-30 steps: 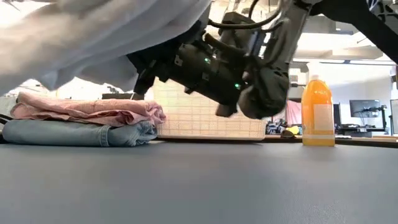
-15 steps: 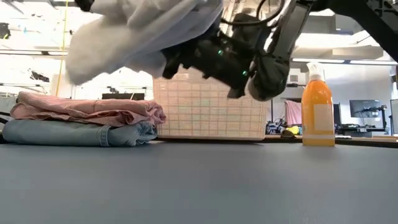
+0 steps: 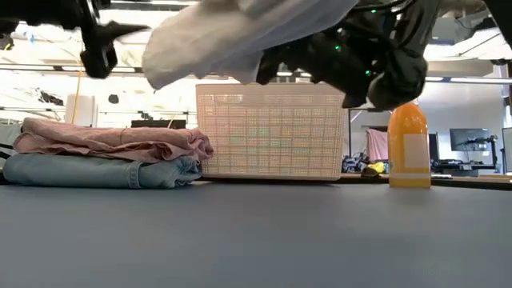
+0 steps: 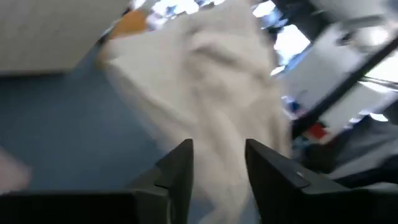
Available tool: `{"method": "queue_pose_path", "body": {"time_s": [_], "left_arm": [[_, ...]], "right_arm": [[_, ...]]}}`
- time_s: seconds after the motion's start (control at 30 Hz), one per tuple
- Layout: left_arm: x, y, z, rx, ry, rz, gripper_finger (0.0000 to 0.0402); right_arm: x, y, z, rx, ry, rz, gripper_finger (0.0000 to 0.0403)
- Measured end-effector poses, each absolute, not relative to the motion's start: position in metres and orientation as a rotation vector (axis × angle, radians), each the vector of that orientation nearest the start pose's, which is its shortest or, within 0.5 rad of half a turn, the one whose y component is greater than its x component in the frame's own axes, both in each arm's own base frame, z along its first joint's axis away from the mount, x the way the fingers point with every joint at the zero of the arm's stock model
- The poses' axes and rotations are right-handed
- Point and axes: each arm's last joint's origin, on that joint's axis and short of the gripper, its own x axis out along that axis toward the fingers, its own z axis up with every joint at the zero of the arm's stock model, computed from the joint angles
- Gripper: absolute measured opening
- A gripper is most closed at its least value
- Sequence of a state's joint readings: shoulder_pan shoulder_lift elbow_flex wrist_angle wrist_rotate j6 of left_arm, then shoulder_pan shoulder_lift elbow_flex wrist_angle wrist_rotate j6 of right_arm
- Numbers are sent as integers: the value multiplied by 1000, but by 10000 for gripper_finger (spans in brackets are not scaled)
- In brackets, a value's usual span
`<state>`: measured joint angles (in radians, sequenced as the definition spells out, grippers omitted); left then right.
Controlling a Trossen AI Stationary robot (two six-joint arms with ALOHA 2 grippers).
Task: Fold Laundry from Bin
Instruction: Stack the white polo on top of the pink shirt
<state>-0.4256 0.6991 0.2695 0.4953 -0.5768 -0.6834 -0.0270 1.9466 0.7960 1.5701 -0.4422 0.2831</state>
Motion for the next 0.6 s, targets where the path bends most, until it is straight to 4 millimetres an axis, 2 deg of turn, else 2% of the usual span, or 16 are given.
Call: {"method": "queue_pose_path", "body": {"time_s": [0.13,0.37,0.6], "left_arm": [[167,-52,214,-778,-30,179,178],[197,-55,206,-883,-74,-10,259],[214,-61,195,-922,-174,-90,279]], "right_arm": [[346,8,195,172,-360,476,9],[338,13,197,151,-363,488,9],[337,14,196,156,-357,485,9]]}}
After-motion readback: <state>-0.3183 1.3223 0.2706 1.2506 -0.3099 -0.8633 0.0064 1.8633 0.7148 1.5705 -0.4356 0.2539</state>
